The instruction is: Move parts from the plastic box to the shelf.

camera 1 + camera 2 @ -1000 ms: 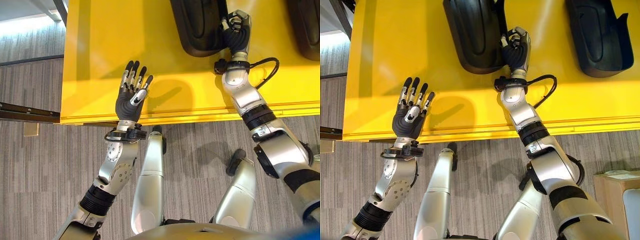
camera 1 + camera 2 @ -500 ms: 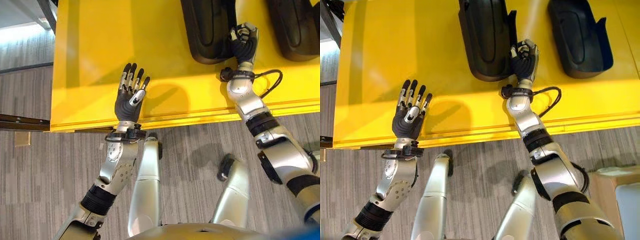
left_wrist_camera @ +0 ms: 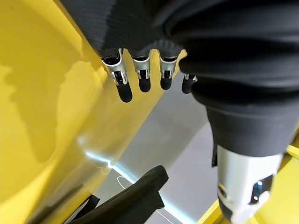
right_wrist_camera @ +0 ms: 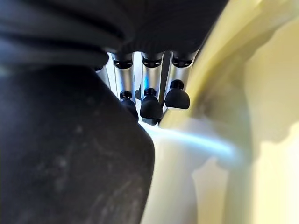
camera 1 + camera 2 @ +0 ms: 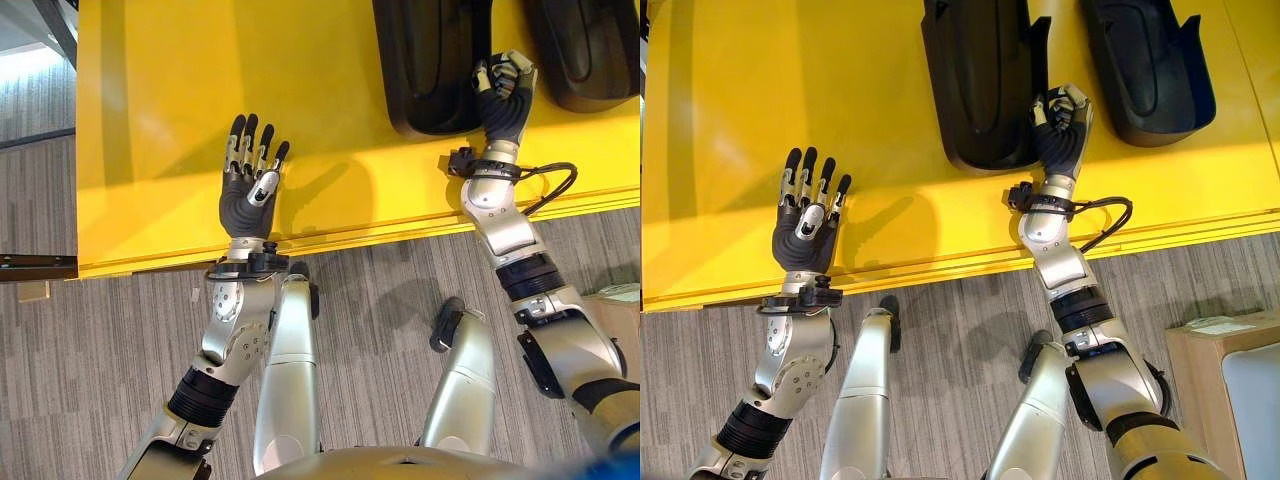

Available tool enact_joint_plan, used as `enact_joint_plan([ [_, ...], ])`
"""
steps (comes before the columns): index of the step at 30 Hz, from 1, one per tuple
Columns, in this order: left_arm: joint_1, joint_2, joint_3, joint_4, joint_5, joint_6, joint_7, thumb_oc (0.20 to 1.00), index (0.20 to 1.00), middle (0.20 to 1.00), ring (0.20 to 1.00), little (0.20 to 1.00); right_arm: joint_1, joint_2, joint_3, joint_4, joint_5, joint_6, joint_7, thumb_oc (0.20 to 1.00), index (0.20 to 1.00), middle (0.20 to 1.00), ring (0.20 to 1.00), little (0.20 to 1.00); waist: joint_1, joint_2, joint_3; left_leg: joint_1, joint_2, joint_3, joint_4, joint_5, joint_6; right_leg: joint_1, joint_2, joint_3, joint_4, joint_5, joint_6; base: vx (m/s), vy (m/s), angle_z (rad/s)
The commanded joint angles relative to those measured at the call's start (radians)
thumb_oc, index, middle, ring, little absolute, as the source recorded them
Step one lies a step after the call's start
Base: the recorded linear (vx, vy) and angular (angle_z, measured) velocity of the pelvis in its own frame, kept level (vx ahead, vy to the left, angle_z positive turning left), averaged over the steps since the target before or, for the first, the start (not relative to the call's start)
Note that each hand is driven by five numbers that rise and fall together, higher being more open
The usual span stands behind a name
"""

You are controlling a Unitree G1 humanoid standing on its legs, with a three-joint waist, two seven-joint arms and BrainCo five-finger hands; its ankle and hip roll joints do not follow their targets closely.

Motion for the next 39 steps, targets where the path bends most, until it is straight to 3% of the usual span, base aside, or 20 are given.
enact_joint_plan([
  [1,0.051,-0.013,-0.045,0.077,0.002,0.049,0.073,1.000,1.000,1.000,1.000,1.000,0.044,0.036,-0.001,0.060,0.029,-0.017,0.014,0.200,0.200,0.200,0.200,0.200,0.013,0.030,0.087,0.026,0.015,0.009,-0.082,0.006,0.018,-0.044,-0.019,0.012,0.070,-0.013,-0.016,0.01,-0.005,-0.05],
  [26,0.059,-0.014,-0.035,0.068,0.011,0.041,0.093,1.000,1.000,1.000,1.000,1.000,0.074,0.100,0.002,-0.004,0.088,-0.042,0.013,0.200,0.200,0.200,0.200,0.200,0.024,0.023,0.095,0.027,0.006,0.008,-0.089,0.013,0.021,-0.041,-0.020,0.015,0.067,-0.005,-0.014,0.00,0.000,0.00],
  [28,0.058,-0.014,-0.035,0.069,0.011,0.041,0.094,1.000,1.000,1.000,1.000,1.000,0.078,0.100,0.001,-0.011,0.095,-0.047,0.014,0.401,0.401,0.401,0.401,0.401,0.024,0.023,0.096,0.026,0.006,0.008,-0.088,0.012,0.021,-0.042,-0.019,0.016,0.069,-0.005,-0.014,0.00,0.000,0.00],
  [29,0.058,-0.015,-0.036,0.070,0.010,0.043,0.094,1.000,1.000,1.000,1.000,1.000,0.091,0.103,-0.007,-0.037,0.108,-0.060,0.014,1.000,1.000,1.000,1.000,1.000,0.022,0.021,0.096,0.025,0.006,0.010,-0.087,0.012,0.022,-0.041,-0.019,0.014,0.067,-0.006,-0.014,0.00,0.000,0.00],
  [39,0.070,-0.012,-0.035,0.060,0.016,0.045,0.099,1.000,1.000,1.000,1.000,1.000,0.138,0.112,-0.038,-0.165,0.109,-0.102,-0.007,1.000,1.000,1.000,1.000,1.000,0.012,0.018,0.098,0.021,0.007,0.015,-0.086,0.013,0.024,-0.046,-0.018,0.017,0.063,0.001,-0.011,0.00,0.000,0.00],
])
